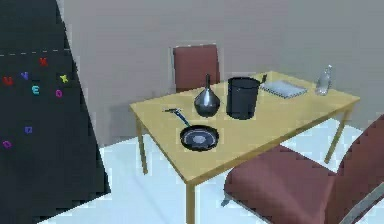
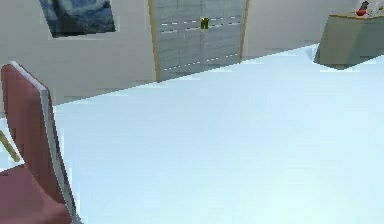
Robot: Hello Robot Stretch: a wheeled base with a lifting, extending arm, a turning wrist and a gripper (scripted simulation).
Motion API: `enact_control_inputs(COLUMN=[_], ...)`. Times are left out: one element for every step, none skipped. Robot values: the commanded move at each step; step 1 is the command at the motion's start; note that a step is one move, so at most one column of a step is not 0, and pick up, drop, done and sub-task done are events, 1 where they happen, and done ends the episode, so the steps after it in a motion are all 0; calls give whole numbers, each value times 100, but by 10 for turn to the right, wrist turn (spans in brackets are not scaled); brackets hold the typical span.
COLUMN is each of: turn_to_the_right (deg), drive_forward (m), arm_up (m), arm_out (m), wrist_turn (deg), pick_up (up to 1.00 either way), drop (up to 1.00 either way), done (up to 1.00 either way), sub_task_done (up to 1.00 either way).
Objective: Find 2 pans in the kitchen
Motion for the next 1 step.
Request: enact_control_inputs(turn_to_the_right=[0], drive_forward=[0], arm_up=[0], arm_out=[0], wrist_turn=[0], pick_up=[0], drop=[0], done=[0], sub_task_done=[100])
